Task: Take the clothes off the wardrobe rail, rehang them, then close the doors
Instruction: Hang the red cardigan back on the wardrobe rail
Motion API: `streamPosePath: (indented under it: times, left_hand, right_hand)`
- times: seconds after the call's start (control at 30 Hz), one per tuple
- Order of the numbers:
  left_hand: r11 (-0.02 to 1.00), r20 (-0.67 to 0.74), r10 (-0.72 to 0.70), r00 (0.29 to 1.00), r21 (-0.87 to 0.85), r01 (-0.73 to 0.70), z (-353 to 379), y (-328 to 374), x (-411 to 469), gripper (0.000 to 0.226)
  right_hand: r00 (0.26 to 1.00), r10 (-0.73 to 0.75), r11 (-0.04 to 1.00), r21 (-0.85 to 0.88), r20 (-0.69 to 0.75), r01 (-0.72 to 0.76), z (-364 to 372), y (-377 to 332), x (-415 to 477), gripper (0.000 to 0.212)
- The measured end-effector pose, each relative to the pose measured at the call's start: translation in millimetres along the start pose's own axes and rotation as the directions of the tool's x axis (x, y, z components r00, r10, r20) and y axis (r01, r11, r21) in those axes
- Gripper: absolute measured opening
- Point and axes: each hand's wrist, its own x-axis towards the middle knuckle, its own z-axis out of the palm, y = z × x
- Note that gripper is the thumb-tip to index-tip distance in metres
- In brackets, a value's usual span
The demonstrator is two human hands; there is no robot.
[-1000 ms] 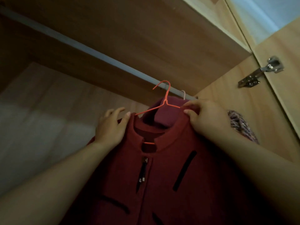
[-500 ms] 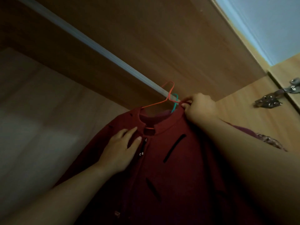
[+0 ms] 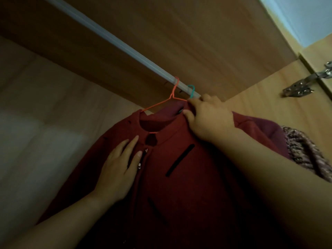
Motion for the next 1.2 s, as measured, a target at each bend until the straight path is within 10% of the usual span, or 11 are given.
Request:
streamPosePath:
  times: [0.4, 0.83, 1.03, 1.2]
  left_hand:
    - [0.983, 0.252, -0.061, 0.966, 0.184, 0.015, -29, 35, -131, 0.084]
    - [0.971, 0.649, -0.119, 0.752, 0.233, -0.048, -67, 61, -303, 0.075]
    - [0.998, 0.731, -0.070, 0.678, 0.054, 0.045, -84, 84, -406, 0.067]
    - [0.991, 0.805, 0.011, 0.593, -0.089, 0.103, -100, 125, -499, 0.060]
  right_hand:
    - [0.960, -0.140, 0.984, 0.142, 0.244, 0.107, -11, -24, -196, 0.072]
    - [0.924, -0.081, 0.953, 0.301, 0.374, -0.039, -54, -42, -394, 0.055]
    - [0.780, 0.023, 0.923, 0.286, 0.626, -0.256, -120, -58, -506, 0.054]
    - [0.516, 0.147, 0.871, 0.136, 0.844, -0.471, -202, -70, -598, 0.059]
